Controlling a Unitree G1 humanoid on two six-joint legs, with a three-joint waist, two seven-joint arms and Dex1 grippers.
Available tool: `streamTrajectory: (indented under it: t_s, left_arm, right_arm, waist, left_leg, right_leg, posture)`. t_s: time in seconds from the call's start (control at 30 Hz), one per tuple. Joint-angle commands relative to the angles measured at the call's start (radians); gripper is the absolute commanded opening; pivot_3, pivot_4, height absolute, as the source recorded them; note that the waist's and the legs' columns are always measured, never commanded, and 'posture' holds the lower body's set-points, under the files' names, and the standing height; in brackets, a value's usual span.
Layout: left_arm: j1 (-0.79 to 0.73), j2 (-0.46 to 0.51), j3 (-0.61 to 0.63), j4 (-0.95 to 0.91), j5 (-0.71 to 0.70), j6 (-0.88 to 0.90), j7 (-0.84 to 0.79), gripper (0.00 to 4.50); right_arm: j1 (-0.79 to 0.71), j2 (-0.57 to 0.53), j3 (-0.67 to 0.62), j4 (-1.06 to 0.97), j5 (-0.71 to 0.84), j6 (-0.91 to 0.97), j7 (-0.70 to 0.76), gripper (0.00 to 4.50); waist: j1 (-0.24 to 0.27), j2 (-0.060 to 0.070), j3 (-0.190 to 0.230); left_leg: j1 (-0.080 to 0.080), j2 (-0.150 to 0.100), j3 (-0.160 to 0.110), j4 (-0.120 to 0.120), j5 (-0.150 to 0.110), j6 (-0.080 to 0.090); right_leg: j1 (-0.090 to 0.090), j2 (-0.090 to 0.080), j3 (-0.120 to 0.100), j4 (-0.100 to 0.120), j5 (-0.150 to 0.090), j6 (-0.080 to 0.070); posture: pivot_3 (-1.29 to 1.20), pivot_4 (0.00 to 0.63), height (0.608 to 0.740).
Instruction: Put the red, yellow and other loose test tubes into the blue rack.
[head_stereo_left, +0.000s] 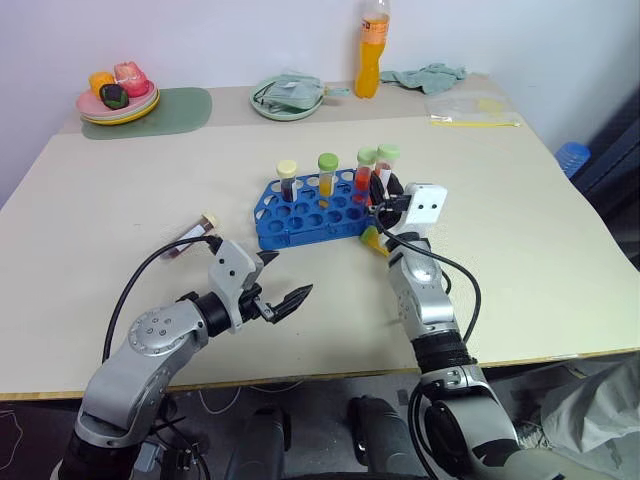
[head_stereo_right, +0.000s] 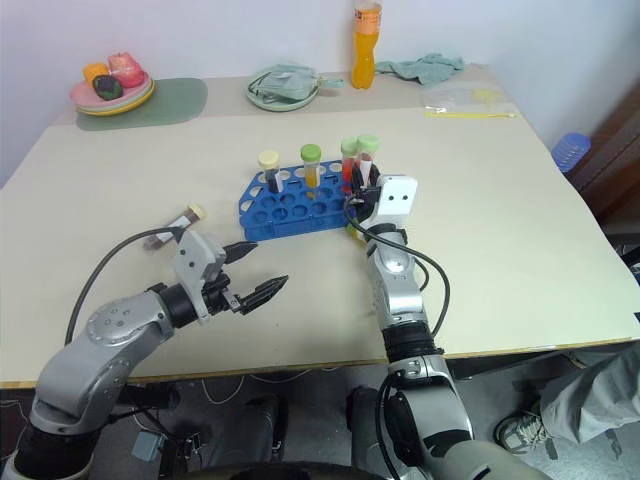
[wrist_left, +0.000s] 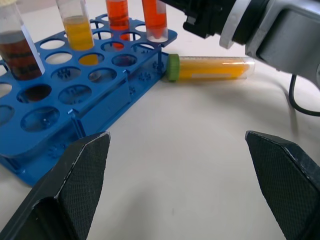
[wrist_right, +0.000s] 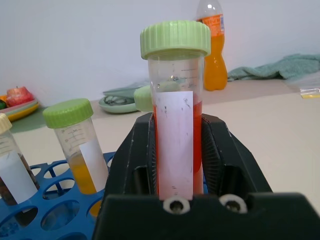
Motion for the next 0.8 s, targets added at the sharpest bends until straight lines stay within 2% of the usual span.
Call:
streamTrajectory:
  t_s: [0.03,0.1,0.23,0.33,0.37,0.6,0.73,0.8]
  left_arm:
    - [-0.013,0.014,0.014,-0.048,-0.020,0.010,-0.002,4.50]
    - [-0.012,0.016,0.016,-0.049,-0.021,0.011,-0.003,4.50]
    - [-0.008,0.019,0.015,-0.045,-0.019,0.006,-0.005,4.50]
    - [0.004,0.016,0.007,-0.037,-0.009,-0.009,-0.008,4.50]
    - [0.007,0.015,0.004,-0.035,-0.006,-0.014,-0.009,4.50]
    - [0.033,-0.002,-0.012,-0.009,0.009,-0.061,-0.017,4.50]
    - [0.057,-0.017,-0.030,0.016,0.024,-0.102,-0.024,4.50]
    - [0.058,-0.022,-0.034,0.027,0.028,-0.114,-0.024,4.50]
  right_arm:
    - [-0.004,0.011,0.002,0.038,-0.012,-0.058,0.016,0.96]
    - [-0.008,0.010,0.006,0.058,-0.016,-0.075,0.028,0.96]
    - [-0.019,0.009,0.001,0.078,-0.020,-0.094,0.035,2.64]
    - [-0.021,-0.003,-0.003,0.059,-0.028,-0.092,0.032,4.26]
    - [-0.019,-0.010,-0.003,0.044,-0.027,-0.086,0.038,4.43]
    - [0.033,-0.128,-0.003,-0.231,0.053,0.102,0.173,4.43]
    - [0.121,-0.332,0.002,-0.510,0.220,0.434,0.386,4.43]
    - [0.154,-0.422,0.003,-0.597,0.286,0.580,0.447,4.43]
  waist:
    - [-0.001,0.000,0.000]
    - [-0.001,0.000,0.000]
    - [0.000,0.000,0.000]
    - [0.000,0.000,0.000]
    - [0.000,0.000,0.000]
    - [0.002,0.000,0.000]
    - [0.005,0.000,0.000]
    - [0.008,0.000,0.000]
  left_leg:
    - [0.000,0.000,0.000,0.000,0.000,0.000]
    - [0.000,0.000,0.000,0.000,0.000,0.000]
    - [0.000,0.000,0.000,0.000,0.000,0.000]
    - [0.000,0.000,0.000,0.000,0.000,0.000]
    - [0.000,0.000,0.000,0.000,0.000,0.000]
    - [0.000,0.000,0.000,0.000,0.000,0.000]
    - [0.000,0.000,0.000,0.000,0.000,0.000]
    - [0.000,-0.001,0.000,0.000,0.000,0.000]
  right_leg:
    - [0.000,0.000,0.000,0.000,0.000,0.000]
    - [0.000,0.000,0.000,0.000,0.000,0.000]
    - [0.000,0.000,0.000,0.000,0.000,0.000]
    - [0.000,0.000,0.000,0.000,0.000,0.000]
    - [0.000,0.000,0.000,0.000,0.000,0.000]
    - [0.000,0.000,0.000,0.000,0.000,0.000]
    - [0.000,0.000,0.000,0.000,0.000,0.000]
    - [0.001,-0.001,0.000,-0.001,0.000,0.000]
  posture:
    - [0.00,0.150,0.740]
    - [0.00,0.150,0.740]
    - [0.00,0.150,0.740]
    - [0.00,0.150,0.740]
    - [0.00,0.150,0.740]
    - [0.00,0.150,0.740]
    - [0.00,0.150,0.740]
    - [0.00,0.150,0.740]
